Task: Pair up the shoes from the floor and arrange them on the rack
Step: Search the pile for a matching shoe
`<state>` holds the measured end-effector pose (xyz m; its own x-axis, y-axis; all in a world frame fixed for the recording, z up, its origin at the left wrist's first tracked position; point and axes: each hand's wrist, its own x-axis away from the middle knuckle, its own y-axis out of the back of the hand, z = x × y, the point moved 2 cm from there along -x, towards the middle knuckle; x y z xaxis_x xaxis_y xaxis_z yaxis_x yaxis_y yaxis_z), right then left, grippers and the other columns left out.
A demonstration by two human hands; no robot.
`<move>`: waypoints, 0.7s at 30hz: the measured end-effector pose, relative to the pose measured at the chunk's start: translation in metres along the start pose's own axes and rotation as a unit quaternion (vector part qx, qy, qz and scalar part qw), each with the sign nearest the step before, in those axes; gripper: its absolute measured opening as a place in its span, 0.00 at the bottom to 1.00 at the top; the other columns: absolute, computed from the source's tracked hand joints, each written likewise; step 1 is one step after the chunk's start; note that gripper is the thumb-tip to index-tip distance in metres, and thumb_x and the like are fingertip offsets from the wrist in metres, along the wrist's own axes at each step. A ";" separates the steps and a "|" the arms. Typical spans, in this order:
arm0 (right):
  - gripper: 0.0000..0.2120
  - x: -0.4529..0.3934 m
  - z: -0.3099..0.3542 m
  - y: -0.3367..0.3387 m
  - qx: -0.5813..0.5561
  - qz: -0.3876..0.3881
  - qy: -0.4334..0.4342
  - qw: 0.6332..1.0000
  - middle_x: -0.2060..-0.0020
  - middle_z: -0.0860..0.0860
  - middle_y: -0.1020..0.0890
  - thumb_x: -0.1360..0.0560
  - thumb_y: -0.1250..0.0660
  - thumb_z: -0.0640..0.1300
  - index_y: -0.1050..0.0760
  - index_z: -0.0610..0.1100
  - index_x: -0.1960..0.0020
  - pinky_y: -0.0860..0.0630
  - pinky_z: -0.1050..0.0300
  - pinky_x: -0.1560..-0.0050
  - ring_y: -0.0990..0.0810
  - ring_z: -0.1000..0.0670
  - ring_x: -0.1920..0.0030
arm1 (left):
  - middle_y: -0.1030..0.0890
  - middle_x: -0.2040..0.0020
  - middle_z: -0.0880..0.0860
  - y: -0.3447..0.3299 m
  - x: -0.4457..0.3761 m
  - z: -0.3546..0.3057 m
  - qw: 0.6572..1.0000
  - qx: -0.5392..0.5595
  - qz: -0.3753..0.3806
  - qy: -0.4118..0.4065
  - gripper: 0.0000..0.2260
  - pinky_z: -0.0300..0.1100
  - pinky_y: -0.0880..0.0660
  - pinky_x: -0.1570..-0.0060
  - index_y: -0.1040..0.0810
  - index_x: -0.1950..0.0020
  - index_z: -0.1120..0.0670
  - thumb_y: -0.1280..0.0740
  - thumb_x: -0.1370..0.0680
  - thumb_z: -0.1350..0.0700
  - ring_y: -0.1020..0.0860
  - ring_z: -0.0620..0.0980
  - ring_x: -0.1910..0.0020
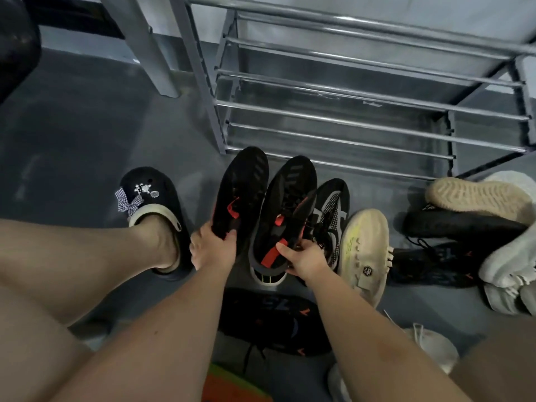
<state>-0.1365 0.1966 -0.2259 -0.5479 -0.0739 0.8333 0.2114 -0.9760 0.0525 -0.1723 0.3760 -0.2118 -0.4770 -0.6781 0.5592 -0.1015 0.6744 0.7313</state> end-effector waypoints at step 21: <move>0.16 0.053 0.015 0.044 -0.045 -0.013 0.004 0.999 0.44 0.41 0.20 0.20 0.38 0.46 0.30 0.41 0.34 0.22 0.43 0.47 0.21 0.43 0.47 | 0.19 0.50 0.62 0.008 0.028 0.011 0.974 0.180 0.123 0.067 0.24 0.48 0.23 0.46 0.21 0.44 0.60 0.32 0.27 0.41 0.19 0.61 0.49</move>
<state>-0.1444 0.1526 -0.1711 -0.5590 -0.0503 0.8276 0.1235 -0.9921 0.0231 -0.1959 0.3656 -0.1945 -0.4107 -0.4982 0.7636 -0.3089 0.8640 0.3976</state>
